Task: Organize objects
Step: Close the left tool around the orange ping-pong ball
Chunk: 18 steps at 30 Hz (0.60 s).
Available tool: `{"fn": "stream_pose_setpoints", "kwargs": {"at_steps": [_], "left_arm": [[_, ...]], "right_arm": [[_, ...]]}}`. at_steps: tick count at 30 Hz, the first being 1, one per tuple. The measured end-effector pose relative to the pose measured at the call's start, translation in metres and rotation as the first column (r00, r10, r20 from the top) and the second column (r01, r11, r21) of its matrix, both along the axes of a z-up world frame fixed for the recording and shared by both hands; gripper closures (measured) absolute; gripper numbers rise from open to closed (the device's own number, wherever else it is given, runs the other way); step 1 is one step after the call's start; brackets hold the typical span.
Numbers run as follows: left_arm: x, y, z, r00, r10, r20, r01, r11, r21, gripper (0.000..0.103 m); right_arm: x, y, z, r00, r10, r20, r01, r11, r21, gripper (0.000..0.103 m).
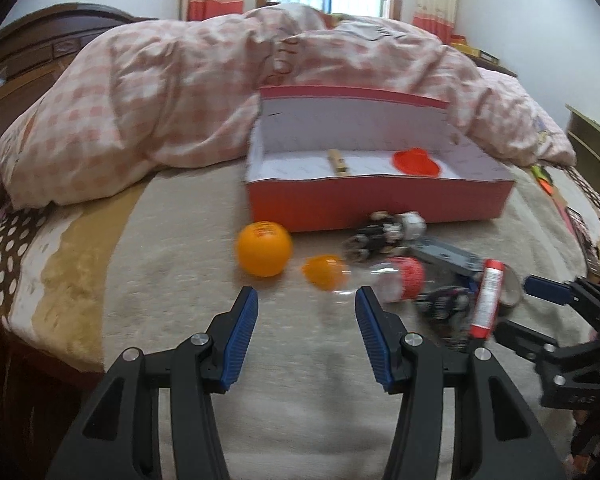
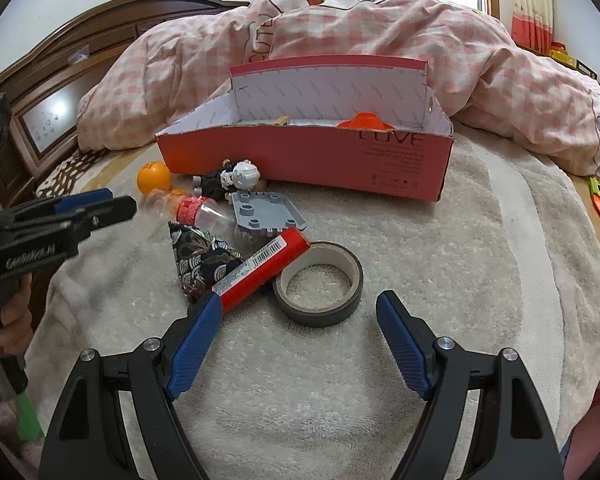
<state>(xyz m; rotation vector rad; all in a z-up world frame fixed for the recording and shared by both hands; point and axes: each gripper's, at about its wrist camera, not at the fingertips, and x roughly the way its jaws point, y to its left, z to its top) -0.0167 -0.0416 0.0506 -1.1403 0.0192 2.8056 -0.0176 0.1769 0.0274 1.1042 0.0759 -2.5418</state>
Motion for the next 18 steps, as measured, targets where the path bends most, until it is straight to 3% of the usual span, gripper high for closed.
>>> {"fn": "stream_pose_setpoints", "kwargs": {"at_steps": [6,18], "left_arm": [[-0.024,-0.017,-0.011,0.998,0.064,0.010,-0.064,0.998,0.013,0.052],[-0.063,-0.017,-0.029,0.996,0.076,0.044,-0.078,0.996,0.050,0.052]], "right_arm": [[-0.003,0.000,-0.003,1.000,0.003,0.010,-0.003,1.000,0.006,0.022],[-0.006,0.002,-0.007,1.000,-0.006,0.018,0.006,0.999,0.041,0.022]]}}
